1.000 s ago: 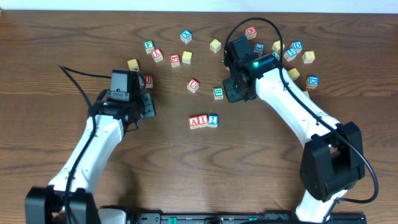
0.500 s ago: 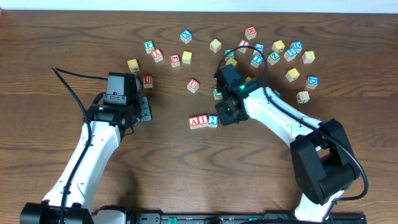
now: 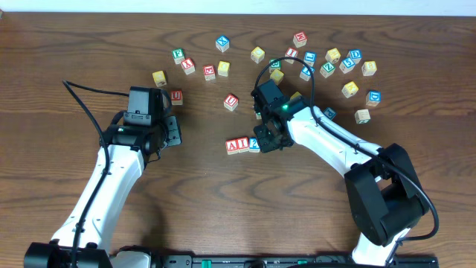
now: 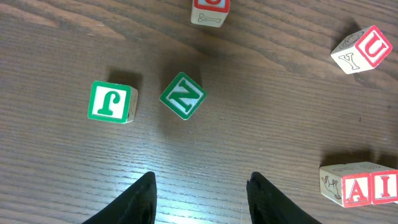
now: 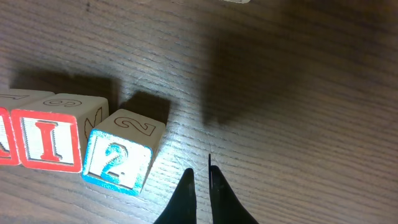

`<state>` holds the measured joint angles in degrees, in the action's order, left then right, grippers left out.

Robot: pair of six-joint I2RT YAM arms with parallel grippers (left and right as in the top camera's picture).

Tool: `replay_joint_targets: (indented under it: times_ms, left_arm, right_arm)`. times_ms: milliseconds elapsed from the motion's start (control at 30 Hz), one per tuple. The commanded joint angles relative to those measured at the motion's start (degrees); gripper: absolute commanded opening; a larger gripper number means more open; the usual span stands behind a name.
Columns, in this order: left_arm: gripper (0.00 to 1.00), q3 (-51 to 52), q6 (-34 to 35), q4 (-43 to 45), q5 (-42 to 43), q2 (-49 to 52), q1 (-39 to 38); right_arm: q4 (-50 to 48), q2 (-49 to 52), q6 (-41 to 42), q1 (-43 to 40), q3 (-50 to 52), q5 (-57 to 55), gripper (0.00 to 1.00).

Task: Spell out AI2

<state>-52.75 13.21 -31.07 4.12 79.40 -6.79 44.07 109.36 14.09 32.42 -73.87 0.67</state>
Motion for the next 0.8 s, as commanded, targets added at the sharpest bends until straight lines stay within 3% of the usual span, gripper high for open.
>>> replay_joint_targets:
  times_ms: [0,767]
  left_arm:
    - [0.47,-0.4,-1.0,-0.2,-0.7,-0.6,0.2]
    - [0.47,-0.4,-1.0,-0.2,-0.7,-0.6,0.2]
  right_arm:
    - [0.0,0.1,1.2,0.4,0.2,0.6,0.03]
    - [-2.1,0.1,1.1,3.0,1.6,0.6,0.04]
